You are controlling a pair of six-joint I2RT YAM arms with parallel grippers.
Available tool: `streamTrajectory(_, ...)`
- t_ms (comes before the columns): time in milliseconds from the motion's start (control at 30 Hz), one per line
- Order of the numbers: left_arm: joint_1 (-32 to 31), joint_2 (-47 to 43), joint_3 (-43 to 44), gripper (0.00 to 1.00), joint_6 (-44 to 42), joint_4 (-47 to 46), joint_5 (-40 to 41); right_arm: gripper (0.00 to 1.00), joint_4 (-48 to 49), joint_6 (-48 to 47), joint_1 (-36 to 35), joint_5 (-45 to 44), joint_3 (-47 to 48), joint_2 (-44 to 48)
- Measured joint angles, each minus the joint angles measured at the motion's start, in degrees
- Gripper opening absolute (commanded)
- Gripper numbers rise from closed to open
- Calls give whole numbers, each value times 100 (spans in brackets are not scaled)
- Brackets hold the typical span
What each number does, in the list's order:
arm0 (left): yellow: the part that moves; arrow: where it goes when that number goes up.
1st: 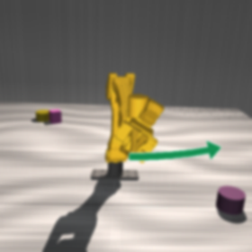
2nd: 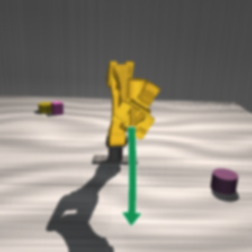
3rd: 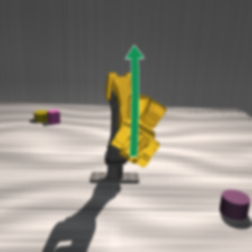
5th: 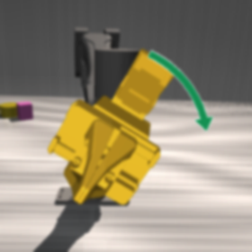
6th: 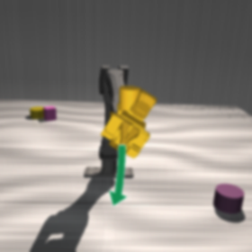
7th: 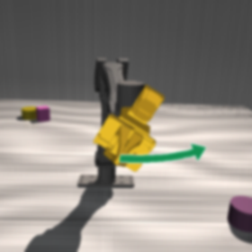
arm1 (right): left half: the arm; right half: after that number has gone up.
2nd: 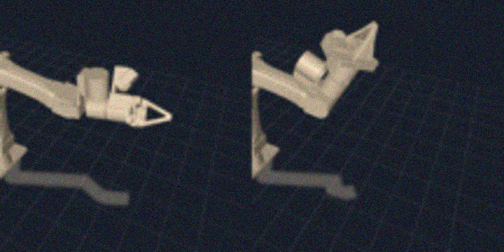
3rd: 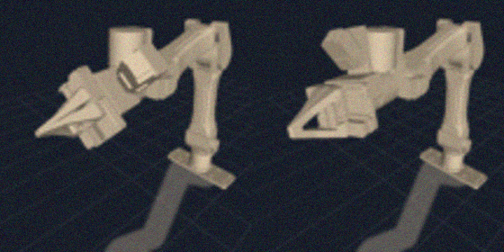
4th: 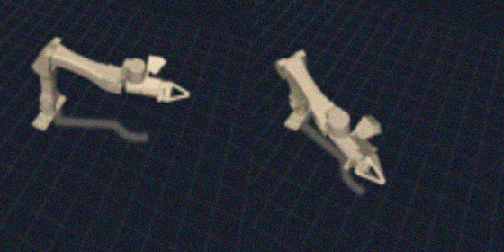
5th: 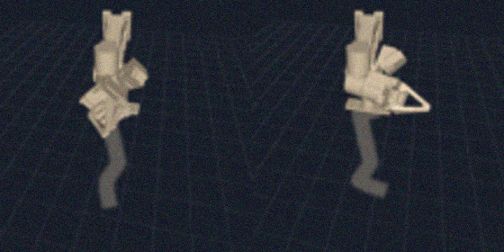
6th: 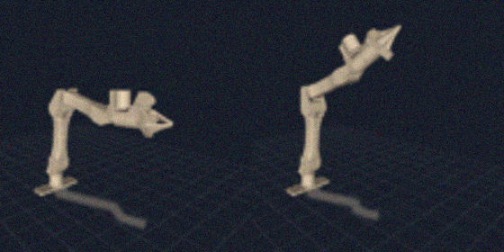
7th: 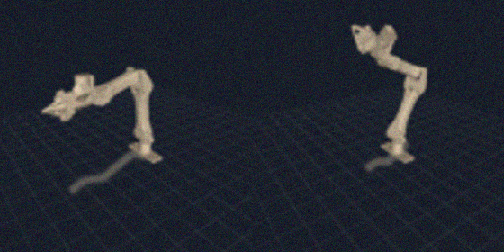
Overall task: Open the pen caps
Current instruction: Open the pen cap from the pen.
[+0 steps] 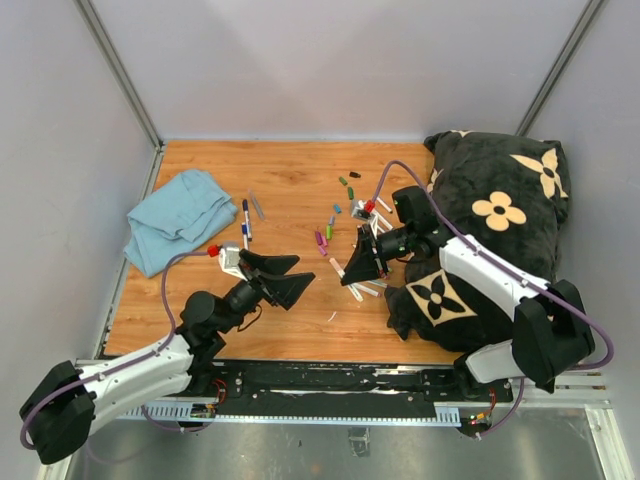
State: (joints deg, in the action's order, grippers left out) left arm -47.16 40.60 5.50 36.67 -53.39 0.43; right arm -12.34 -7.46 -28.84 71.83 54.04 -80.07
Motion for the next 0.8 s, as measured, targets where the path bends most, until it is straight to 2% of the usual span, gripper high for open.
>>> streamTrajectory(300,363,857,208,96,496,-463,-551,5,-354,-310,0,24,94,-170)
streamTrajectory(500,372,1609,546,78,782,-793,-660,6,-435,-350,0,63,98,-170)
streamTrajectory(633,372,2120,734,61,977,-1069,-761,6,-450,-356,0,96,98,-175)
streamTrajectory(800,380,2815,748,58,1252,-1574,-966,6,-470,-354,0,160,144,-236)
